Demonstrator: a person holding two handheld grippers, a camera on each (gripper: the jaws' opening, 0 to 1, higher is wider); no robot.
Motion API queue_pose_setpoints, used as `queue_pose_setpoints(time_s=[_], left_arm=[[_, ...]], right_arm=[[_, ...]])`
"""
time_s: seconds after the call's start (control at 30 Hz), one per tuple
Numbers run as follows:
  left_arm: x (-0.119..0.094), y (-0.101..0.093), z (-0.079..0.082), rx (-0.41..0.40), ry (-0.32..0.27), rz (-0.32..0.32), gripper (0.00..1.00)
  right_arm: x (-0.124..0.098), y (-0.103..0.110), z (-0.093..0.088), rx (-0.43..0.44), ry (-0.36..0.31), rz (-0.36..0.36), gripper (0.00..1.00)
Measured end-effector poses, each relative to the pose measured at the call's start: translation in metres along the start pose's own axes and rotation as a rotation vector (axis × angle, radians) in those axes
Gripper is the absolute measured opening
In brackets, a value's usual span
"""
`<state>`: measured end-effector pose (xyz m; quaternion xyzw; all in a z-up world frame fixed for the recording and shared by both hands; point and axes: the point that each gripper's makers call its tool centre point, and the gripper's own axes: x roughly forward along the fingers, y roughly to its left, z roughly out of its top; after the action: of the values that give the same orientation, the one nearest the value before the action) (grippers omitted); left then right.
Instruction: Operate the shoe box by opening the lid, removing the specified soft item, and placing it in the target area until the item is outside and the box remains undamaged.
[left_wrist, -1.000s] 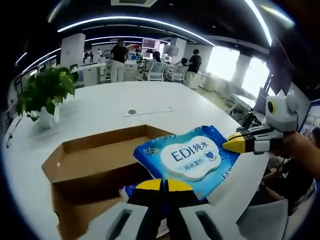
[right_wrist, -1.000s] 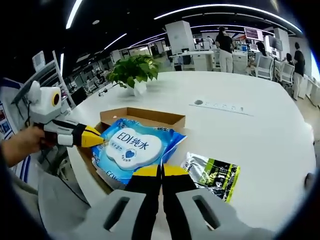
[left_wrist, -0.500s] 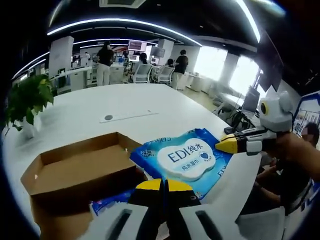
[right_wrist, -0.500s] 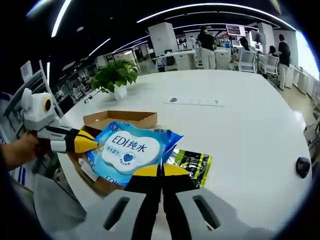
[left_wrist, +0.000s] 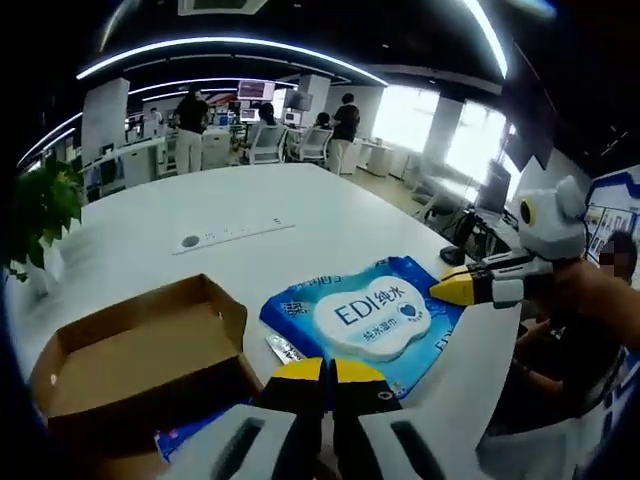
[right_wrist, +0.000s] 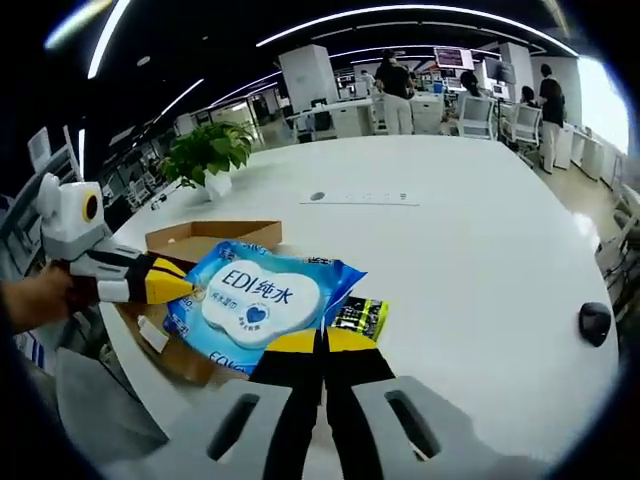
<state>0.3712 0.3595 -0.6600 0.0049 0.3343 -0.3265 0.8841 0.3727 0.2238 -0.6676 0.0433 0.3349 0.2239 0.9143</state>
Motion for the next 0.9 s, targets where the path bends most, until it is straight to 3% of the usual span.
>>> queue_pose_setpoints(time_s=[0.4, 0.9], left_arm=[[0.036, 0.012, -0.009, 0.054, 0.103, -0.002, 0.0], [0.06, 0.018, -0.018, 0.116, 0.161, 0.013, 0.0]], right_arm=[[0.036, -0.022, -0.018, 0.018, 0.06, -0.006, 0.0], [0.069, -0.041, -0.036, 0.025, 0.107, -0.025, 0.0]])
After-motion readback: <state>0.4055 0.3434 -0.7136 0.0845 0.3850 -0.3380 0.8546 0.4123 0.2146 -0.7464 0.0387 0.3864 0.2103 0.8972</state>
